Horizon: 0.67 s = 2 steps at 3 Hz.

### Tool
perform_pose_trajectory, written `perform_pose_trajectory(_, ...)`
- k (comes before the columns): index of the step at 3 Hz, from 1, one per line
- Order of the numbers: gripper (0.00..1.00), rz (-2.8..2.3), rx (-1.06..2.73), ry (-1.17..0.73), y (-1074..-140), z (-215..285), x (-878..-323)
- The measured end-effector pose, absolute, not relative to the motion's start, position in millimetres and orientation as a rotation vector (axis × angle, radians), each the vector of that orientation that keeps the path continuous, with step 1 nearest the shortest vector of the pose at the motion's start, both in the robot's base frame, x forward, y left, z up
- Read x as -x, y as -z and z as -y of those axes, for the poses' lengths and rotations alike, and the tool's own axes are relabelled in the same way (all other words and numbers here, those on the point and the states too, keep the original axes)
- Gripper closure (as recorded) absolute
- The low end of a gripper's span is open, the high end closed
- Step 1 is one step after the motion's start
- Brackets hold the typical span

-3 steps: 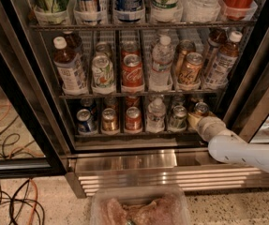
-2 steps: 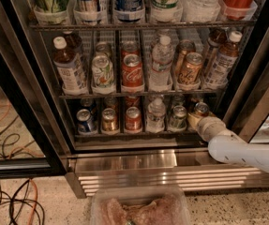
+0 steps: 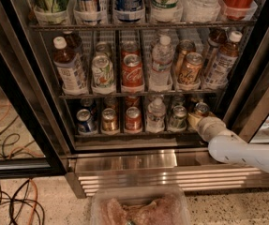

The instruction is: Pick orange can from bottom shelf of fridge

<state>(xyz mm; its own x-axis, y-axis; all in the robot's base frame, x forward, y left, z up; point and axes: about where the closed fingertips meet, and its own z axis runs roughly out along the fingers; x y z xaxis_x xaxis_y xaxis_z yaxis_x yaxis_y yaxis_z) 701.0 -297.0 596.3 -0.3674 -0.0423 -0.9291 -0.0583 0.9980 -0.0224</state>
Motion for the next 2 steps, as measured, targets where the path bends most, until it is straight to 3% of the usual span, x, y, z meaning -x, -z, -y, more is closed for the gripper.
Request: perform_pose_trajectory(2, 1.0, -1.95, 0.066, -0.066, -603.5, 292.5, -693.8)
